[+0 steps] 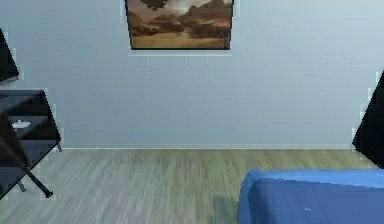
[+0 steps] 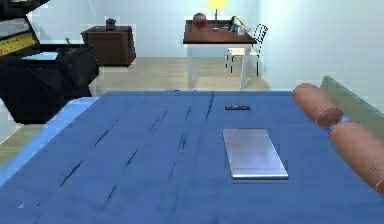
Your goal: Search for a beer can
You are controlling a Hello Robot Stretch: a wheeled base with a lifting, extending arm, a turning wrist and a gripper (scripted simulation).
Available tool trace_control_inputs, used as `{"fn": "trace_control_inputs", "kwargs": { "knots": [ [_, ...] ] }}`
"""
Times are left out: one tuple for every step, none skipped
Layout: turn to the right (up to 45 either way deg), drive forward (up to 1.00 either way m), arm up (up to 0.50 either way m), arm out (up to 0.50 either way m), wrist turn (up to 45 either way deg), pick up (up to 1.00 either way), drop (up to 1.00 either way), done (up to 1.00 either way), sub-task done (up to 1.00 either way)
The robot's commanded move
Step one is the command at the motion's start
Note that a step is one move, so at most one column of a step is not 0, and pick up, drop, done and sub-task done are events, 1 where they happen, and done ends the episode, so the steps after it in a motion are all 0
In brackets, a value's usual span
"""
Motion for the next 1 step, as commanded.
{"fn": "trace_control_inputs", "kwargs": {
  "knots": [
    [-45.0, 0.0, 0.0, 0.0, 0.0, 0.0, 0.0, 0.0, 0.0]
  ]
}}
